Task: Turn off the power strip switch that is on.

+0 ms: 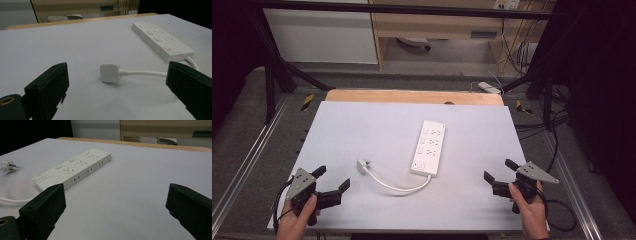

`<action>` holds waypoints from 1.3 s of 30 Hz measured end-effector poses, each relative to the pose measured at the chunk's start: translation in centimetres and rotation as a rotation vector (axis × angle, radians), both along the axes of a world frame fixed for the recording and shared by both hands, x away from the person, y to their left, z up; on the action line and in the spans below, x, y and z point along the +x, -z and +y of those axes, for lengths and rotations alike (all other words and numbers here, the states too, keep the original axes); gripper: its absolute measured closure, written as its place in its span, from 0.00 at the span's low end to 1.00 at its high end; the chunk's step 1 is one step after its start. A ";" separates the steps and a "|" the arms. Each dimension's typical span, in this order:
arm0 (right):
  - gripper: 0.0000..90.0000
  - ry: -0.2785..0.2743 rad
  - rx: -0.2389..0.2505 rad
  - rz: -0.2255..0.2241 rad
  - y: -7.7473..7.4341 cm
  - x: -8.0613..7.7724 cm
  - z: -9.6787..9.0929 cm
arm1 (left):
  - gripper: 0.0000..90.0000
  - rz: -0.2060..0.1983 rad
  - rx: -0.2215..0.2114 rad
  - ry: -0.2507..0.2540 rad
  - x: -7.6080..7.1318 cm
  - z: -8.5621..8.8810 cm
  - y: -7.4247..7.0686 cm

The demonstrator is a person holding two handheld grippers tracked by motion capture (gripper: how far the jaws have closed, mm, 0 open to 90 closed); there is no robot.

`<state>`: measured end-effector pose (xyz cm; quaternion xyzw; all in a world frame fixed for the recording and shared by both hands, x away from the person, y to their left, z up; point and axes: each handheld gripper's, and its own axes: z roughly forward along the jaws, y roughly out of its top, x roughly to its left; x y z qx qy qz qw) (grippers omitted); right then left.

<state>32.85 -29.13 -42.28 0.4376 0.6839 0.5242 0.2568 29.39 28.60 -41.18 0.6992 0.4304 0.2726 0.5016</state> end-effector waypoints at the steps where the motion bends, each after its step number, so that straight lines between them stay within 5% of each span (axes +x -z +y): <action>1: 0.03 0.006 0.001 -0.003 -0.1 0.0 0.0 | 0.05 0.001 -0.001 0.001 0.0 0.0 0.0; 16: 0.04 -0.018 0.038 -0.036 -1.8 -0.1 1.5 | 0.05 0.001 0.006 0.007 0.0 -0.1 0.0; 39: 0.03 -0.043 0.015 -0.028 -4.5 1.1 3.2 | 0.05 0.006 0.006 0.010 0.0 -0.2 0.1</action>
